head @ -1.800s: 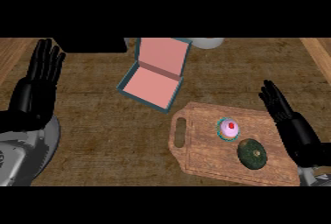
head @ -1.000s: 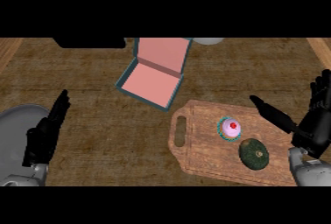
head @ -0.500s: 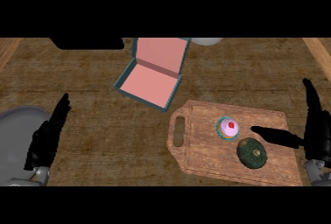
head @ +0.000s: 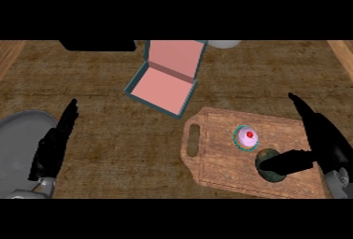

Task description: Pick the cupcake from the cutting board and place it in the cardboard box

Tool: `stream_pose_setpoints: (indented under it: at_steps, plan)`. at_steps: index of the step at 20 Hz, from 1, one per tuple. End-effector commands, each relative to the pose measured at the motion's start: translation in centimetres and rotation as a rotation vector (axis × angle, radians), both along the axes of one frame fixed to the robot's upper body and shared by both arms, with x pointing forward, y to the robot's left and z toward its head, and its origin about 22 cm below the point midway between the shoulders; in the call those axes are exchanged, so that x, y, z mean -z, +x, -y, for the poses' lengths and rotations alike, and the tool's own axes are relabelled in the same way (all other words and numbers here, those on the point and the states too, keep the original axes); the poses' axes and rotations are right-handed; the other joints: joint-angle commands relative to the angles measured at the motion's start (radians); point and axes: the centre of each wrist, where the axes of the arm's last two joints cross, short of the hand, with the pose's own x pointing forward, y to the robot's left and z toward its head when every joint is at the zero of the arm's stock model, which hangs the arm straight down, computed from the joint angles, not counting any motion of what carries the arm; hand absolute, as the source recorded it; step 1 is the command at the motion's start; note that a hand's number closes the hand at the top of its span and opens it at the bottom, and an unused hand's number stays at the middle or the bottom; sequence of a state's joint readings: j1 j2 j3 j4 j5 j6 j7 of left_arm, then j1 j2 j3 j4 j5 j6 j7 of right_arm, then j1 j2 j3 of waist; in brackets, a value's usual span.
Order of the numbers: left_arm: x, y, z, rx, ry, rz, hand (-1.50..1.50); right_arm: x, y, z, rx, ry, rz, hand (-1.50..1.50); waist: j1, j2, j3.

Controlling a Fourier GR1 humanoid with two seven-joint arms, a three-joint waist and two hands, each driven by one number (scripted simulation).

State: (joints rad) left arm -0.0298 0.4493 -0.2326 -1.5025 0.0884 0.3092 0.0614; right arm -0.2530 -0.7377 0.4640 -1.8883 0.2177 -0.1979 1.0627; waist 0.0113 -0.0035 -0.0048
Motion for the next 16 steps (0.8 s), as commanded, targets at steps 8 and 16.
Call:
stream_pose_setpoints:
  at_steps: [8, 16]
  plan:
    - [0.2, 0.1, -0.5, -0.018, 0.01, -0.001, 0.0, -0.5, 1.5, -3.0, 0.075, -0.071, -0.203, -1.5, -0.01, 0.004, 0.003]
    - [-0.3, -1.7, -0.7, 0.008, -0.001, 0.006, 0.0, 0.9, 1.7, -4.4, 0.123, -0.085, -0.265, -1.5, -0.002, 0.0, 0.004]
